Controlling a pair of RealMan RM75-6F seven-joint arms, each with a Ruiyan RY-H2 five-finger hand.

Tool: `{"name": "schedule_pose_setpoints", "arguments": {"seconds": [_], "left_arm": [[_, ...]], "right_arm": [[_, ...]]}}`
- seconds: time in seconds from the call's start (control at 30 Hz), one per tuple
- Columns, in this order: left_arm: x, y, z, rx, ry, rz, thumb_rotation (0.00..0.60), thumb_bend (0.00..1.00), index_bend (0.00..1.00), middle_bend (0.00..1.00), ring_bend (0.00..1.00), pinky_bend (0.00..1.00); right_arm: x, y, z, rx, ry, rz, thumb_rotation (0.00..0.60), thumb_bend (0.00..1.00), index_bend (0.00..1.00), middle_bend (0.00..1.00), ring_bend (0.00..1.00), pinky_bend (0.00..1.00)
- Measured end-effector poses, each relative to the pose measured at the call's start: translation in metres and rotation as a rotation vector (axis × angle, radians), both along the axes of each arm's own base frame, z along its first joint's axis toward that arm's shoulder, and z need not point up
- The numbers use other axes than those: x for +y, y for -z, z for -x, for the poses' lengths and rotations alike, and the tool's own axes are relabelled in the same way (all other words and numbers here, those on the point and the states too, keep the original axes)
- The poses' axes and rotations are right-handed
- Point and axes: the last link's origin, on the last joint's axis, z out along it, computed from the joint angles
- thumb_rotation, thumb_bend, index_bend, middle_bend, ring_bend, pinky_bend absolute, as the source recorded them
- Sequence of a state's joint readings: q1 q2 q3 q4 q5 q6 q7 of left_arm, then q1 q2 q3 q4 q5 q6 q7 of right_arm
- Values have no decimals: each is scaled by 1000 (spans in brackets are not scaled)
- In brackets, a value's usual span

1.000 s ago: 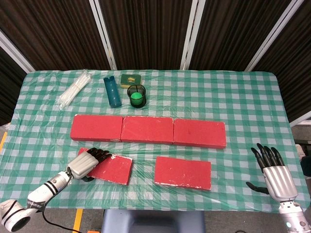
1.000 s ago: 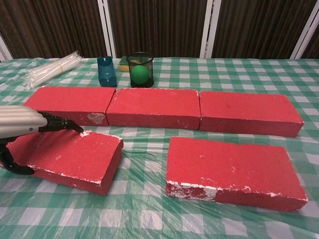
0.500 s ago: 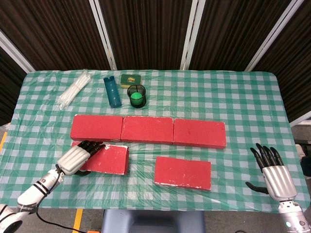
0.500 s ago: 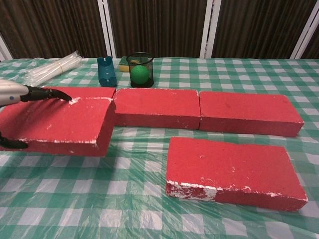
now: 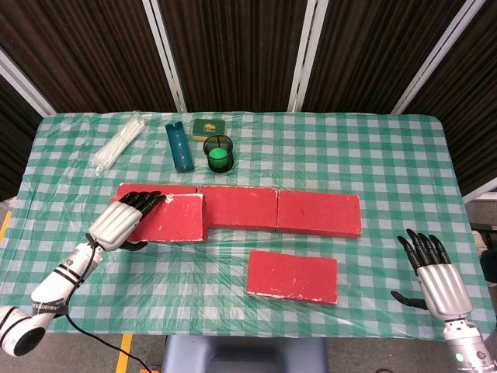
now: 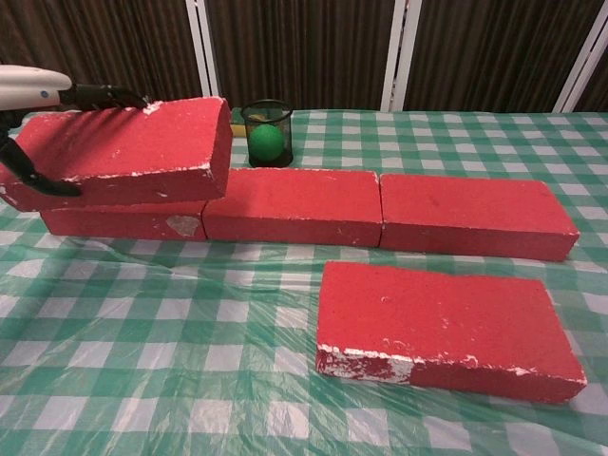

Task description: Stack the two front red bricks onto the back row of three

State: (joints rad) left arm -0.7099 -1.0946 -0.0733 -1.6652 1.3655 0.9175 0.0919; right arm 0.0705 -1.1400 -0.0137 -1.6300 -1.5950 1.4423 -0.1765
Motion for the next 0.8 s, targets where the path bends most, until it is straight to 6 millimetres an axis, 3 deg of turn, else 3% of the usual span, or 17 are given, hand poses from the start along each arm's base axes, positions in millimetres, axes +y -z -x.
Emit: {"name": "schedule_pose_setpoints", "arguments": {"seconds": [0.5,0.8], "left_arm": [[74,59,-55,87,-57,5,600,364,405,964,693,779],[83,78,-66,113,-53,24,600,364,405,962,693,776]], "right_arm": [[-11,-9,9,-21,53,20,535,86,0,0,0,0],[-14,-11,11,-24,64,18,534,86,0,0,0,0]]}}
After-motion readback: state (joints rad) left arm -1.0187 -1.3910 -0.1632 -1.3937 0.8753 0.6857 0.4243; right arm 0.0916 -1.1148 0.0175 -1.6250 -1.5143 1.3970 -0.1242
